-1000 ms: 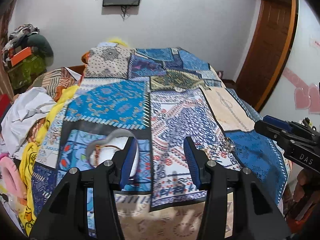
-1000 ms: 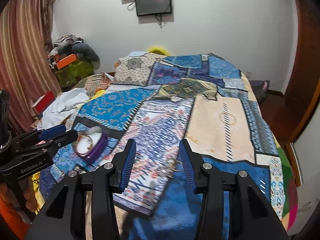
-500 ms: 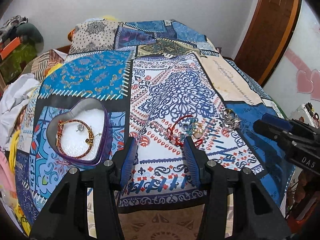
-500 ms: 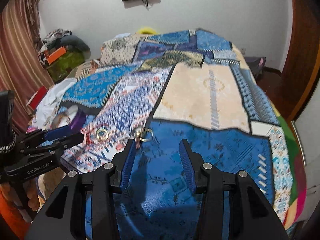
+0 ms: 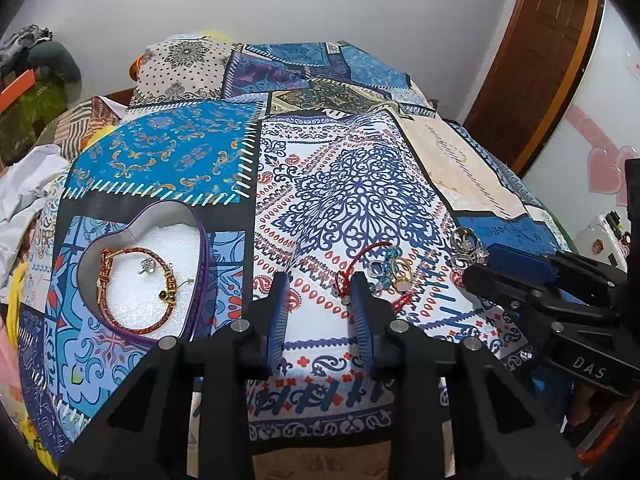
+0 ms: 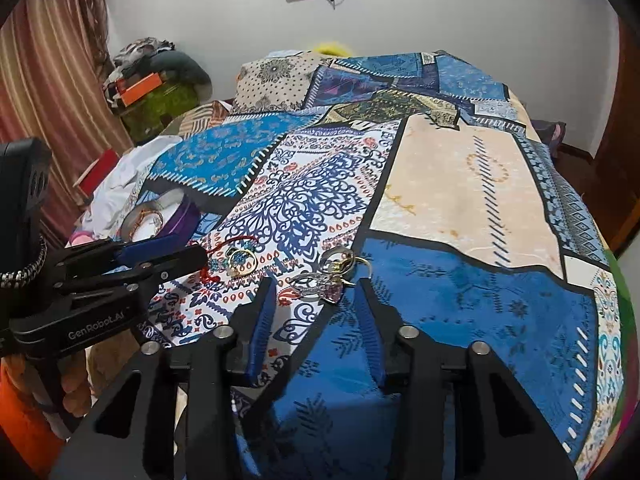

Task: Organize jewelry
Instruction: 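Move the left gripper to the second bracelet beside the rings and close it, then lift the second bracelet with the left gripper and carry it to the tin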

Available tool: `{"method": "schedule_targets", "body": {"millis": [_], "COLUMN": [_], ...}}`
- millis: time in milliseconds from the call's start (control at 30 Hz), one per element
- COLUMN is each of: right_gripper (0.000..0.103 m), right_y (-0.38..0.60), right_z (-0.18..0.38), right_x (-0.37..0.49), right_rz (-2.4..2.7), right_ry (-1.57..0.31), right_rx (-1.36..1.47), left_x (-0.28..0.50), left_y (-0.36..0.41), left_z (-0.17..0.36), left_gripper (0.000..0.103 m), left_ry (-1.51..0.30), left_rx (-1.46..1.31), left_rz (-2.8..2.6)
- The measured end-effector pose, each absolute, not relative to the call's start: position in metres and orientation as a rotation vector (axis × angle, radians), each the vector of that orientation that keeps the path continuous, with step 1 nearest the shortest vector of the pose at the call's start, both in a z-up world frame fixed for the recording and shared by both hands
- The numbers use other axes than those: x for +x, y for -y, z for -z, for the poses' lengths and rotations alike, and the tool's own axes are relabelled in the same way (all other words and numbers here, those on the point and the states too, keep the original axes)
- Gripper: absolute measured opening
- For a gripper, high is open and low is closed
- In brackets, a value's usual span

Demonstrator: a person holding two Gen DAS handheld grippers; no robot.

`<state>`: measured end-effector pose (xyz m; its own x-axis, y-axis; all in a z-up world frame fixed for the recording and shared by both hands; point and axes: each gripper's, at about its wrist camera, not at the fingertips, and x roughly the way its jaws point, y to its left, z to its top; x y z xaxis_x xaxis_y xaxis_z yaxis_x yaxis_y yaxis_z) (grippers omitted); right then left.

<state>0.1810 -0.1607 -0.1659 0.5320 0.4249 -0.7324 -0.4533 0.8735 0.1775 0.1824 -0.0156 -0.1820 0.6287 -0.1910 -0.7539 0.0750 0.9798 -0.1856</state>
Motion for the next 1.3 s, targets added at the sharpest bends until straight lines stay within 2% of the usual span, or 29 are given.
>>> {"method": "schedule_targets", "body": {"millis": [67,133,167,233,333,400,433,600,667,1067,1167,1233,1300], "right_gripper": [0.035,0.027,0.026,0.026,0.025,0.023,0.011,0.011,0.007,0.007,0.017,0.031,0.031], "right_y": [0.161,0.16,0.159,0.158,0.155,0.156,0.158,0.166,0.168,0.177,0.175,0.172,0.169], "right_z": [0.167,0.168,0.168,0.168,0.166,0.165,0.164,0.157,0.152,0.138,0.147,0.152,0.155], "right_x": [0.183,0.185,0.186,0.186,0.181,0.181,0.181,0.179,0.176,0.166,0.169,0.169,0.168], "right_rz": [-0.519,-0.508,-0.509,-0.515,-0.529,-0.533,-0.539,-0.529,-0.53,-0.529,-0.546,-0.549,-0.549], "right_ry": [-0.867,-0.866,-0.869,-0.862,-0.848,-0.847,-0.851,-0.838,-0.825,-0.806,-0.866,-0.879,-0.886], "right_rx": [-0.029,-0.029,-0.029,-0.037,-0.055,-0.046,-0.037,-0.018,-0.011,-0.009,-0.003,-0.002,-0.006], "left_x": [0.183,0.185,0.187,0.188,0.188,0.186,0.184,0.178,0.174,0.146,0.14,0.138,0.136], "left_y": [0.016,0.016,0.016,0.016,0.018,0.019,0.019,0.02,0.022,0.025,0.024,0.022,0.02], "left_z": [0.182,0.183,0.183,0.183,0.182,0.178,0.174,0.153,0.145,0.094,0.088,0.087,0.088], "left_gripper": [0.029,0.019,0.017,0.007,0.0,0.0,0.0,0.0,0.0,0.0,0.0,0.0,0.0], "left_ry": [-0.872,-0.873,-0.873,-0.865,-0.858,-0.845,-0.832,-0.781,-0.763,-0.637,-0.618,-0.611,-0.611], "left_rx": [-0.146,-0.158,-0.163,-0.169,-0.167,-0.172,-0.175,-0.179,-0.175,-0.146,-0.143,-0.141,-0.144], "left_rz": [0.16,0.173,0.174,0.174,0.182,0.184,0.184,0.192,0.192,0.192,0.187,0.184,0.185]}}
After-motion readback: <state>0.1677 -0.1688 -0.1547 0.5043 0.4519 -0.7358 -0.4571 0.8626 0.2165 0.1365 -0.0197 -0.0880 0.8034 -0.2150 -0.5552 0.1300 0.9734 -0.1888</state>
